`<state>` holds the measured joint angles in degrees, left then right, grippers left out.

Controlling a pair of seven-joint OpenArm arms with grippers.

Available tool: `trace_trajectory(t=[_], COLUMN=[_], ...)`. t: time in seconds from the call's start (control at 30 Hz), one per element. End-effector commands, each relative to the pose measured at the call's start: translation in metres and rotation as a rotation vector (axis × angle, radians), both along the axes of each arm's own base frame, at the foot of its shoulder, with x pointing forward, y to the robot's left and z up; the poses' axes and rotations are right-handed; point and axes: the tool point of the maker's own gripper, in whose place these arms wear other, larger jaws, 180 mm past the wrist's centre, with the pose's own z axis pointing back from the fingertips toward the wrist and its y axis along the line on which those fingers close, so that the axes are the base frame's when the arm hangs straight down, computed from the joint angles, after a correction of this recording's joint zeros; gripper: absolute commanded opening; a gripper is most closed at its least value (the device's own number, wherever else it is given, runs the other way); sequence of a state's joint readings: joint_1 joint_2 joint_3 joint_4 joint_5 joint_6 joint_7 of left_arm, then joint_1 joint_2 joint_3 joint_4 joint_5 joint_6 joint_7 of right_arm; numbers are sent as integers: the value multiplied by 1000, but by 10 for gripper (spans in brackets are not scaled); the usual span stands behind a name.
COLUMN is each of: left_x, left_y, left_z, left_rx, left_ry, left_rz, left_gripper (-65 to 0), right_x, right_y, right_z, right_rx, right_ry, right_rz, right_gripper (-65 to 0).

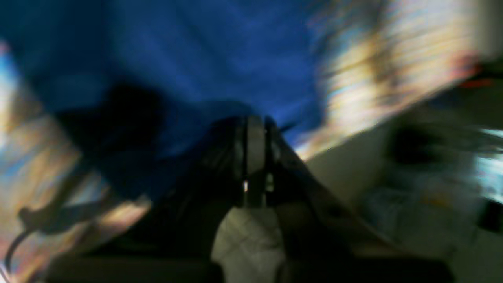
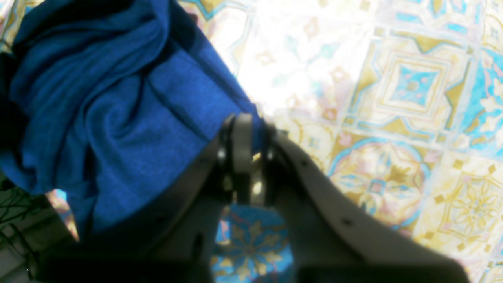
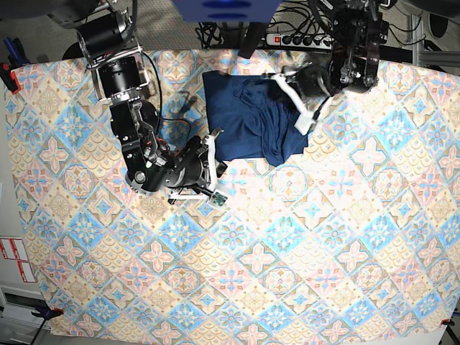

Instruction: Fold the T-shirt properly

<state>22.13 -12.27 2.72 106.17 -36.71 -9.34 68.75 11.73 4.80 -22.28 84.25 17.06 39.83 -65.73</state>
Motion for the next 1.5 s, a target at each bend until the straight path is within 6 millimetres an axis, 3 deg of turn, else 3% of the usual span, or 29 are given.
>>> trace_trajectory(t=[0.0,0.3,0.37,0.43,0.6,0.7,0.97,1.03,1.17,1.3,1.47], left_x=[2,-20,-25,-23,-10,-12,16,24,22,12,7], left_y=[8,102,108,96,33,1,-36,-36,-33,-6,36], left_z=[4,-10,-8,-4,31,39,42,37,2,-30,-40], left_rx=[8,213,213,157,-11,-57,44,104,248,400,523], left_ry=[-22,29,31,25,-68,-82,-202,-242,-215,-155,-129], left_rz=[20,225,245,238,117,39,-110,-104,-160,-199,-120], left_gripper=[-650,-650,-650,-650,-650,-650,-650,-650,-650,-650,-650], right_x=[10,10,10,10,10,11,12,12,12,12,12], right_y=[6,6,6,6,6,4,-3,-3,-3,-3,-3], right_z=[14,14,14,14,14,14,13,13,14,14,14], right_rx=[36,36,36,36,36,36,22,22,23,23,23], right_ry=[-39,-39,-39,-39,-39,-40,-43,-44,-46,-47,-47], right_rz=[4,4,4,4,2,-4,-6,-8,-7,-7,-7], right_gripper=[-612,-612,-612,-612,-612,-612,-612,-612,-612,-612,-612])
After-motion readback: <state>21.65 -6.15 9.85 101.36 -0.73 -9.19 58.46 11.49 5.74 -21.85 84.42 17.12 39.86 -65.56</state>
